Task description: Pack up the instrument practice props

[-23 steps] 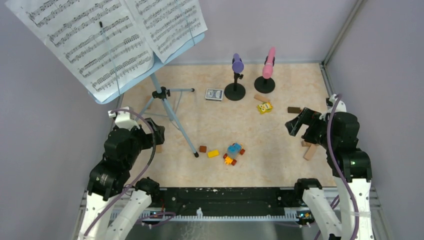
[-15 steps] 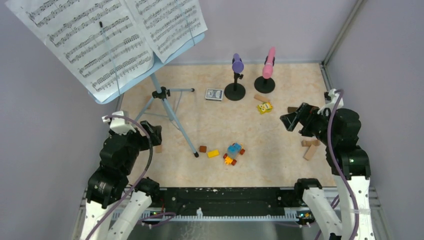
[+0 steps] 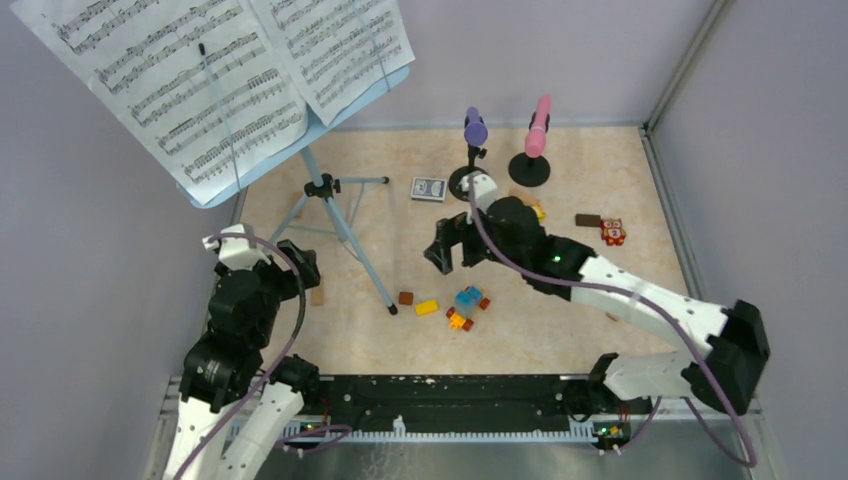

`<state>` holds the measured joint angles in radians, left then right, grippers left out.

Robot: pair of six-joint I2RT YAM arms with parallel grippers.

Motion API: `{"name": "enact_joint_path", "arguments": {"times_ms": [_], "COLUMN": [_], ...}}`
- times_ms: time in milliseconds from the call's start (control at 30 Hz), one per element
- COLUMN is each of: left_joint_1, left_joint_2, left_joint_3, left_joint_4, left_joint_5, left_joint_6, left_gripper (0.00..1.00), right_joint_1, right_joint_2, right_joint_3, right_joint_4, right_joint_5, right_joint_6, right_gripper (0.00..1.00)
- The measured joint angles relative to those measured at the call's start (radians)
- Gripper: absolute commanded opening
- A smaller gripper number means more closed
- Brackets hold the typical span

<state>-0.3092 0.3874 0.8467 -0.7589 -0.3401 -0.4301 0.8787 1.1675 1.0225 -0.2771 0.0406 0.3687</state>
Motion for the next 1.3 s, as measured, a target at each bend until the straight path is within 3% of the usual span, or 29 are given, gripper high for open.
{"name": "enact_joint_path", "arguments": {"times_ms": [133,433,867,1300], "left_joint_1": [0.000,0.003,0.050,0.062], "left_joint_2": [-0.017,-0.051,-0.077,-0.097], "left_joint_3": [-0.005,-0.008,-0.021,-0.032], "left_joint_4": [-0.001,-0.002,0.000,0.004], "left_joint_5": [-0.028,-0.055,-0.061,-0.057], "left_joint_6": [-0.016,-0.033,-0.039,-0.038], "left_gripper": [0.99,0.99,0.99,0.98], "right_joint_1": [0.049,0.063,0.081,0.126], "right_joint_2": [0.181,0.531,0.786,1.001], "right_joint_3": [0.024,0.243,0.446,0.591], "right_joint_4": [0.203,0.578,0.731,0.795], "right_joint_5": [-0.034,-0.224,-0.270,-0.011], "right_joint_6": [-0.021,-0.058,-0.086,-0.127], "right_gripper": [0.92,0.86,0.83,0.65]}}
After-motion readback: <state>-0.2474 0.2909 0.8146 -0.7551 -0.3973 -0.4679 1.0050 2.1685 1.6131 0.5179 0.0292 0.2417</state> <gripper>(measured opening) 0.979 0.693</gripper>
